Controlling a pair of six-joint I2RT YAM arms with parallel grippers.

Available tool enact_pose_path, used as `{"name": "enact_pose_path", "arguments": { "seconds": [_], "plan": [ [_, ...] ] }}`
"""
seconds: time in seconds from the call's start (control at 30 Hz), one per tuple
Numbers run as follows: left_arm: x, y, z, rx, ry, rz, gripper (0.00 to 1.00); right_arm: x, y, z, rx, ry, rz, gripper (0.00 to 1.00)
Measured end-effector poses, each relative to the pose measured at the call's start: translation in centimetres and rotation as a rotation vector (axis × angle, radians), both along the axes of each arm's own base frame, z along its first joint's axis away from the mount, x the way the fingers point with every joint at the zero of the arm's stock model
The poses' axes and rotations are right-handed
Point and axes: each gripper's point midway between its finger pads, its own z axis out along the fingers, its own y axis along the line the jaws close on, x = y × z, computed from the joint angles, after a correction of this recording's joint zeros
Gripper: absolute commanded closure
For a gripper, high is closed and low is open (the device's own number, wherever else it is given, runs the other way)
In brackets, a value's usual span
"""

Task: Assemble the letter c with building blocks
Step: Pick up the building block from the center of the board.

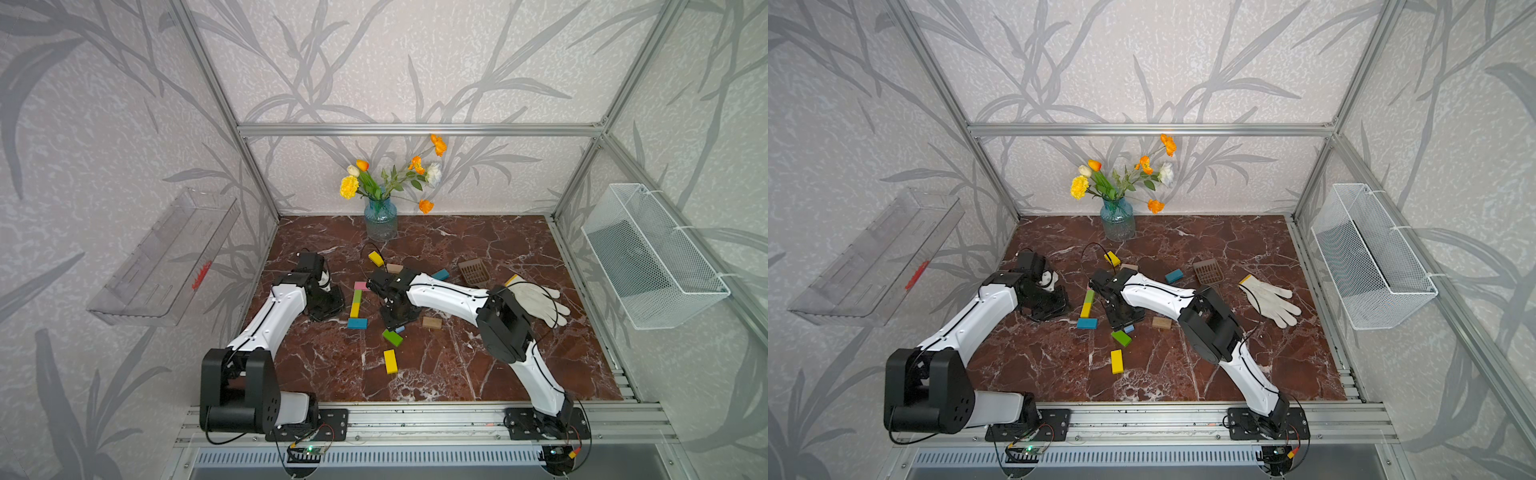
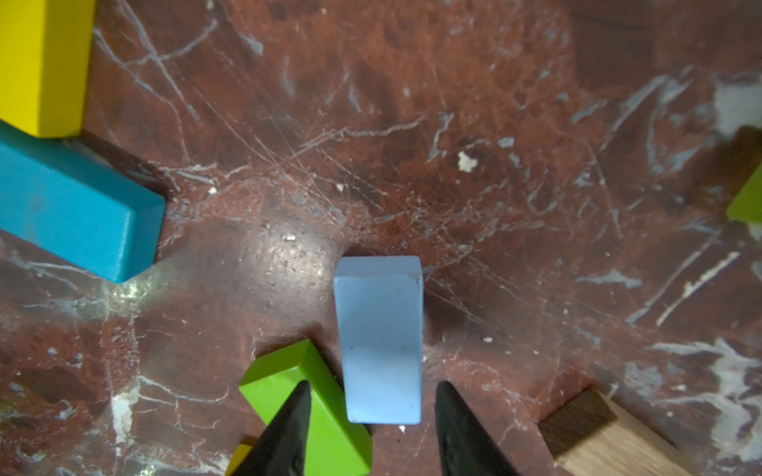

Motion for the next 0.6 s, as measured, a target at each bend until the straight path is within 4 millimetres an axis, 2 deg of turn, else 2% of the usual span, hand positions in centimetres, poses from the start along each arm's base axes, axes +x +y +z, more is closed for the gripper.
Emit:
{"name": "enact_pose_path", "arguments": {
  "seconds": [0.2, 0.4, 0.6],
  "plan": [
    [0.0, 0.2, 0.0, 0.007, 0.0, 0.003, 0.77, 0.0, 0.0, -0.3, -0.004, 0.004, -0.001, 0.56],
    [0.0, 0.2, 0.0, 0.009, 0.0, 0.003, 0.77, 0.0, -0.3, -1.4, -0.022, 0.019, -0.002, 0.61],
    [0.0, 0.2, -0.1, 0.011, 0.0, 0.004, 0.77, 0.2, -0.4, -1.7, -0.029, 0.02, 0.019, 0.71]
  ]
}}
